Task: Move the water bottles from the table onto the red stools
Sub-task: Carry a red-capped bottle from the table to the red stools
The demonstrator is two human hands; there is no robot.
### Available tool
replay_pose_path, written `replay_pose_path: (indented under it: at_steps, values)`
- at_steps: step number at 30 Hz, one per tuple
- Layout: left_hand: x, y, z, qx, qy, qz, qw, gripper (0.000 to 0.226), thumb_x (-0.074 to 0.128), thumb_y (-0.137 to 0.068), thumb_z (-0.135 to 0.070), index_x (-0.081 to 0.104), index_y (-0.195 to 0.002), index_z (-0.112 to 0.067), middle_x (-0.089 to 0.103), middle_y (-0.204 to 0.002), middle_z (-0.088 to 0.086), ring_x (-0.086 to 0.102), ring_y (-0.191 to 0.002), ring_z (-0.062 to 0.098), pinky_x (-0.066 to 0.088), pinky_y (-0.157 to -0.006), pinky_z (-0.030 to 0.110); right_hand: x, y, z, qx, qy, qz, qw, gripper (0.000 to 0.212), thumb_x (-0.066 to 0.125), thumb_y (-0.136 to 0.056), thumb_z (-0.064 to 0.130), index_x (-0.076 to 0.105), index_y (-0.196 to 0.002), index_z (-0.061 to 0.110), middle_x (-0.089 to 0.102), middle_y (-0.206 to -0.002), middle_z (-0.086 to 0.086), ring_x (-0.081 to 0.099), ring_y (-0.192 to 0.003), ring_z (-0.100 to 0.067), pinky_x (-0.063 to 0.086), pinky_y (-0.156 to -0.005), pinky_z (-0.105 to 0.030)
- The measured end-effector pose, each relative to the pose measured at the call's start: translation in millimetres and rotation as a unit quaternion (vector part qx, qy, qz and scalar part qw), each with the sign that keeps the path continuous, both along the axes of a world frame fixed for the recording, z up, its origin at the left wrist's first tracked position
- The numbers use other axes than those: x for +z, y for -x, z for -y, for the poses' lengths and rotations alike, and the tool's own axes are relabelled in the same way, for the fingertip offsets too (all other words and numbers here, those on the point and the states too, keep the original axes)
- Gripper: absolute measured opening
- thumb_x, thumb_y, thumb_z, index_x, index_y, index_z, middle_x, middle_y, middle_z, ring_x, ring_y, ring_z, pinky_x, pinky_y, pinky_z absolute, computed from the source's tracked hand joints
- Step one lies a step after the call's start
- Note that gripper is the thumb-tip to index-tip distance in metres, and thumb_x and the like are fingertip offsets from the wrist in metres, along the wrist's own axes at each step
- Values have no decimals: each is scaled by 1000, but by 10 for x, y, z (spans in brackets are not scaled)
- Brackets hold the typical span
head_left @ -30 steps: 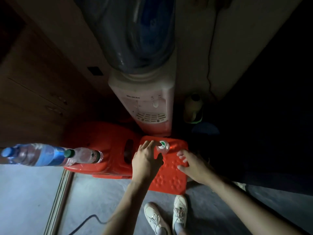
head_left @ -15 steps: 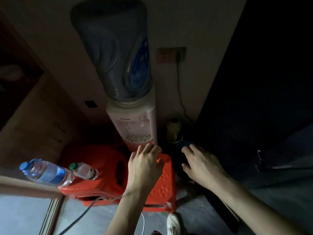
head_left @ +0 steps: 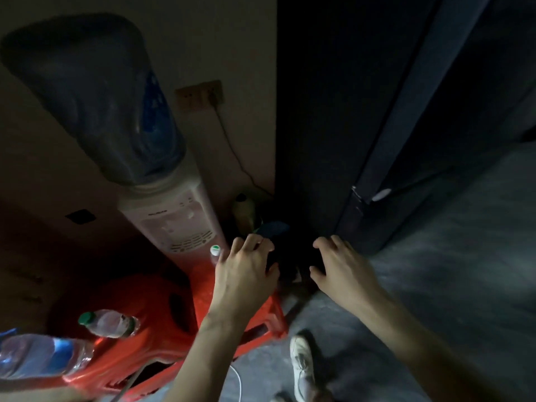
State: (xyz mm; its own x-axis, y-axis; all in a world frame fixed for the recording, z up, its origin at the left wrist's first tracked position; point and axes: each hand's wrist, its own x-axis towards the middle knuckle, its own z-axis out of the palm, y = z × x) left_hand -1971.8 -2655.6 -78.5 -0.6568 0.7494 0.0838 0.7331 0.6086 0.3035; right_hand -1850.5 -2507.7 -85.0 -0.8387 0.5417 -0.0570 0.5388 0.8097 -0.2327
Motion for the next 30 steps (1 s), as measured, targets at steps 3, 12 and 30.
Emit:
replay_pose_path:
  at_steps: [3,12,30]
  values:
    - [39,-220,-87,-92,-21,28,995,35,61,-84,-39,58,-119,-34,54,-125,-17,52,-115,11,46,-93,33,9,-321,16,-50,10,6,999,39,61,-87,38,51,-120,21,57,-117,-1,58,-110,-22,53,-84,-37]
    - [276,-712,-643,-211,-30,18,977,36,61,-85,-41,57,-120,-35,52,-126,-18,49,-117,12,48,-94,36,173,-1125,-283,-184,40,-51,981,38,60,-88,34,51,-122,21,56,-117,-1,57,-105,-18,39,-75,-28]
    - [506,-3501,-2624,-490,-10,-3,872,37,58,-88,-46,56,-122,-34,52,-129,-15,50,-111,10,39,-87,30,218,-4338,-1045,-462,21,-77,883,45,63,-87,39,53,-126,19,55,-126,-5,57,-113,-27,51,-85,-36]
